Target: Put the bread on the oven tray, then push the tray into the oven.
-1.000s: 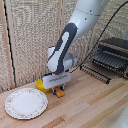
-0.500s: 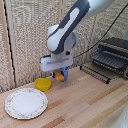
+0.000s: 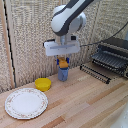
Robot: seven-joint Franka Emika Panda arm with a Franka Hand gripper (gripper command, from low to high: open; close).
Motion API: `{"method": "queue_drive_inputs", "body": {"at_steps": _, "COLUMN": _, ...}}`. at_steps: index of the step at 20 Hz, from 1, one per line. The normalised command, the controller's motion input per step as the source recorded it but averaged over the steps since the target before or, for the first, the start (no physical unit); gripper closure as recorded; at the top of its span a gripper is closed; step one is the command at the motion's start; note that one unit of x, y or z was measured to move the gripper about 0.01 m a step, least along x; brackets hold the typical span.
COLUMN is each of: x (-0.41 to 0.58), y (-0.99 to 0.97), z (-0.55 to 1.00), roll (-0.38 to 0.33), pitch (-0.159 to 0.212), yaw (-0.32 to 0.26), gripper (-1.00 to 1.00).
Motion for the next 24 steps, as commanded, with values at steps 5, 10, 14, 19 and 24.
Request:
{"method": "queue_drive_inputs", "body": {"at_steps": 5, "x": 0.114, "y": -0.02, "z": 0.5, "roll": -0.026, "pitch": 0.028, "yaw": -0.375, "gripper": 1.0}}
{"method": "queue_drive_inputs", "body": {"at_steps": 10, "x": 0.231, "y": -0.07, "z": 0.41, "roll": -0.076, "pitch": 0.002, "yaw": -0.359, "gripper": 1.0}}
{"method": "queue_drive_inputs", "body": {"at_steps": 14, "x": 0.165, "y": -0.07, "z": 0.36, "roll": -0.027, "pitch": 0.003, "yaw": -0.369, "gripper": 1.0}}
{"method": "queue_drive_inputs", "body": {"at_steps": 19, "x": 0.135, "y": -0.15, "z": 0.31, "roll": -0.008, "pitch": 0.003, "yaw": -0.353, "gripper": 1.0}}
{"method": "queue_drive_inputs", "body": {"at_steps": 24, "x": 0.233, "y": -0.35, "z": 0.36, "roll": -0.001, "pitch": 0.023, "yaw": -0.298, "gripper": 1.0}}
